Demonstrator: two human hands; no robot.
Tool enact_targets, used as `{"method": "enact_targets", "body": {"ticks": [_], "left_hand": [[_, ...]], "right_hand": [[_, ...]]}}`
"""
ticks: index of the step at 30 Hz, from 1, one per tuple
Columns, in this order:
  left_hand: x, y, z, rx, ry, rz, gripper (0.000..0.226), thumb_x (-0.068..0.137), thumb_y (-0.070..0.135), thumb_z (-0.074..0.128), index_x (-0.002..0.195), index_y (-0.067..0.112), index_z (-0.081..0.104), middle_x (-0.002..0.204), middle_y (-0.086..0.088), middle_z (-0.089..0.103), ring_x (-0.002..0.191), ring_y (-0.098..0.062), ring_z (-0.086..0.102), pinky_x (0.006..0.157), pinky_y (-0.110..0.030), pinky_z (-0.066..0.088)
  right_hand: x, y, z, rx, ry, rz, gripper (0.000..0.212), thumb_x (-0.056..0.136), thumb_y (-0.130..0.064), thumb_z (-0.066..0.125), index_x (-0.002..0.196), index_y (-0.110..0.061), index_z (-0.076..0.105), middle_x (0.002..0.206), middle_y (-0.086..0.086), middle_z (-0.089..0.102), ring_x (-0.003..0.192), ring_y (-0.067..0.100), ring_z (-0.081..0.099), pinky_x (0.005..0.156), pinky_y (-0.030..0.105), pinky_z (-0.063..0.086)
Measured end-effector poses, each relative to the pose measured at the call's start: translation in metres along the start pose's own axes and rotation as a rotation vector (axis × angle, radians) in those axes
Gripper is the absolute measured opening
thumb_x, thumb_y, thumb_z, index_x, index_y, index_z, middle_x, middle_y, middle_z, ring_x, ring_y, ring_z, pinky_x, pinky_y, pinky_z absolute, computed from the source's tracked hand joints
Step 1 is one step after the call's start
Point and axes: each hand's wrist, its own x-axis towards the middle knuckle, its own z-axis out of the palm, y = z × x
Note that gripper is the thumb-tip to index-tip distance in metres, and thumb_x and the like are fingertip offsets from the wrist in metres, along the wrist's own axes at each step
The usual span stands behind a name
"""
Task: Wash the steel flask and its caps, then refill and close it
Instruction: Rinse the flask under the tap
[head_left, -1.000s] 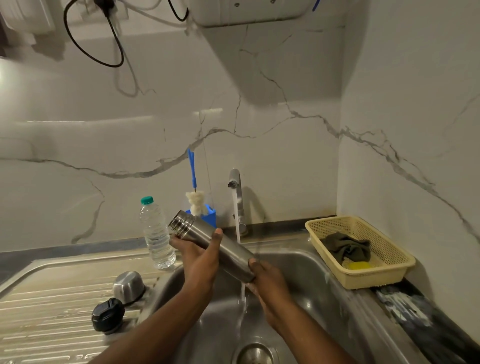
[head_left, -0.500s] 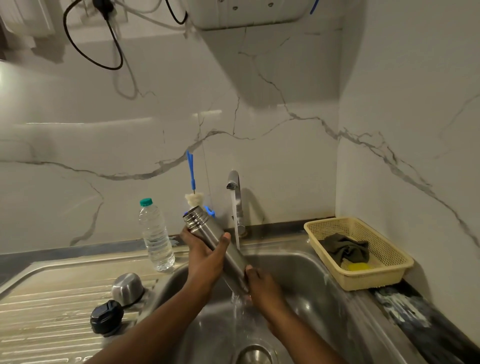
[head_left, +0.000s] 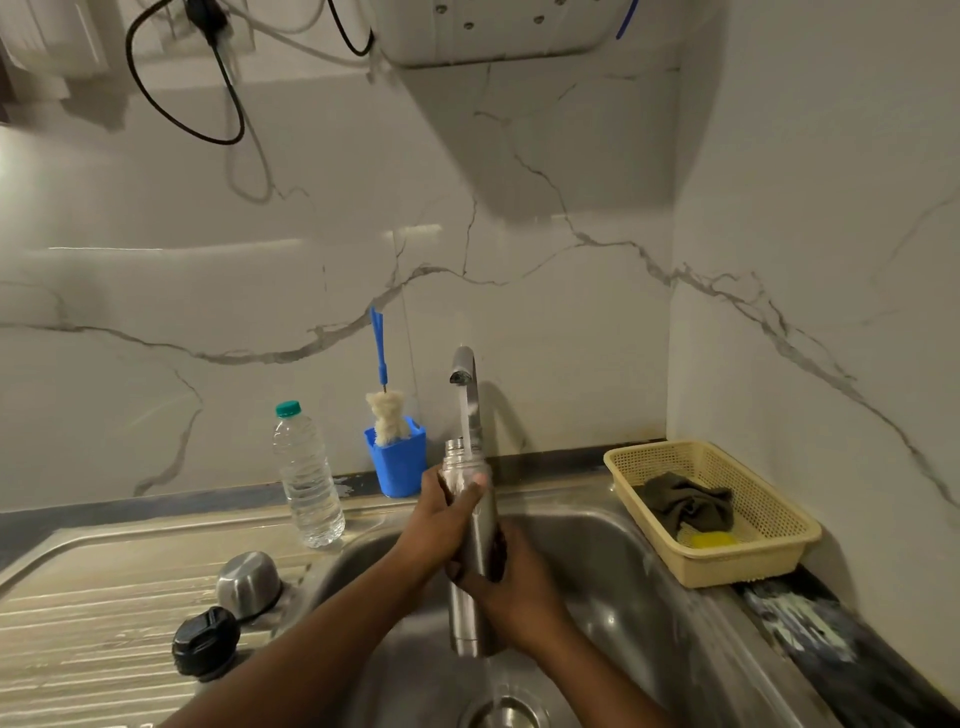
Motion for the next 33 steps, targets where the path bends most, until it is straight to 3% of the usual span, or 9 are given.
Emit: {"method": "enact_targets", "body": {"ticks": [5, 10, 13, 17, 21, 24, 28, 30, 33], "left_hand": [[0.011, 0.011, -0.006, 0.032, 0.033, 0.015, 0.032, 0.110, 0.048, 0.045, 0.122, 0.023, 0.059, 0.114, -0.010, 0.066, 0.102, -0.020, 0.064, 0.098, -0.041, 0.054], [0.002, 0.004, -0.010, 0.119, -0.227, -0.070, 0.036, 0.109, 0.049, 0.045, 0.139, 0.030, 0.048, 0.124, -0.007, 0.066, 0.112, -0.023, 0.069, 0.103, -0.046, 0.057], [-0.021, -0.004, -0.017, -0.018, -0.310, -0.213, 0.030, 0.108, 0.054, 0.043, 0.130, 0.037, 0.053, 0.126, -0.010, 0.071, 0.111, -0.025, 0.074, 0.093, -0.041, 0.062], [-0.043, -0.018, -0.023, -0.084, -0.231, -0.255, 0.032, 0.107, 0.055, 0.041, 0.115, 0.031, 0.061, 0.107, -0.006, 0.078, 0.096, -0.019, 0.078, 0.078, -0.031, 0.062], [-0.048, -0.028, -0.031, -0.147, -0.218, -0.300, 0.036, 0.110, 0.050, 0.040, 0.124, 0.027, 0.064, 0.108, -0.010, 0.081, 0.108, -0.030, 0.076, 0.100, -0.049, 0.059], [-0.051, -0.037, -0.033, -0.153, -0.264, -0.348, 0.034, 0.108, 0.047, 0.048, 0.129, 0.025, 0.064, 0.106, -0.007, 0.081, 0.107, -0.028, 0.074, 0.108, -0.047, 0.052], [-0.046, -0.041, -0.035, -0.101, -0.305, -0.240, 0.047, 0.096, 0.037, 0.073, 0.136, 0.019, 0.058, 0.121, -0.011, 0.075, 0.113, -0.028, 0.073, 0.103, -0.047, 0.058], [-0.042, -0.037, -0.039, 0.093, -0.328, -0.080, 0.058, 0.092, 0.028, 0.081, 0.141, 0.018, 0.052, 0.122, -0.012, 0.072, 0.104, -0.025, 0.075, 0.092, -0.047, 0.063], [-0.038, -0.028, -0.040, 0.435, -0.335, 0.133, 0.072, 0.084, 0.031, 0.087, 0.144, 0.029, 0.047, 0.119, 0.002, 0.069, 0.096, -0.013, 0.075, 0.074, -0.032, 0.065]], "right_hand": [[-0.003, -0.001, 0.002, 0.131, -0.029, 0.024, 0.051, 0.075, -0.040, 0.090, 0.118, -0.028, 0.067, 0.106, -0.008, 0.077, 0.094, 0.000, 0.072, 0.079, 0.021, 0.056], [-0.001, -0.005, -0.004, 0.248, 0.007, 0.049, 0.047, 0.082, -0.040, 0.086, 0.124, -0.028, 0.066, 0.109, -0.004, 0.077, 0.096, 0.006, 0.075, 0.085, 0.030, 0.062], [0.002, -0.006, -0.006, 0.348, 0.042, 0.103, 0.057, 0.083, -0.041, 0.085, 0.133, -0.026, 0.061, 0.116, -0.003, 0.075, 0.101, 0.014, 0.075, 0.093, 0.043, 0.062], [-0.003, -0.011, -0.004, 0.402, 0.019, 0.078, 0.065, 0.074, -0.044, 0.089, 0.131, -0.032, 0.059, 0.119, -0.007, 0.073, 0.104, 0.011, 0.074, 0.091, 0.034, 0.061], [-0.003, -0.012, -0.002, 0.432, 0.004, 0.082, 0.060, 0.081, -0.039, 0.086, 0.134, -0.032, 0.058, 0.119, -0.008, 0.074, 0.104, 0.011, 0.074, 0.093, 0.036, 0.061], [0.004, -0.008, -0.006, 0.559, 0.037, 0.127, 0.069, 0.080, -0.036, 0.086, 0.142, -0.027, 0.055, 0.125, 0.001, 0.073, 0.107, 0.020, 0.075, 0.095, 0.045, 0.061], [0.006, -0.006, -0.008, 0.673, 0.036, 0.185, 0.067, 0.083, -0.028, 0.083, 0.142, -0.022, 0.051, 0.128, 0.011, 0.070, 0.112, 0.030, 0.072, 0.095, 0.052, 0.061], [0.005, -0.005, -0.004, 0.657, 0.026, 0.199, 0.067, 0.085, -0.026, 0.083, 0.142, -0.021, 0.049, 0.126, 0.011, 0.070, 0.109, 0.030, 0.073, 0.093, 0.053, 0.061], [0.001, -0.006, 0.000, 0.552, 0.009, 0.176, 0.071, 0.084, -0.030, 0.084, 0.144, -0.021, 0.046, 0.125, 0.006, 0.072, 0.106, 0.023, 0.075, 0.091, 0.048, 0.062]]}}
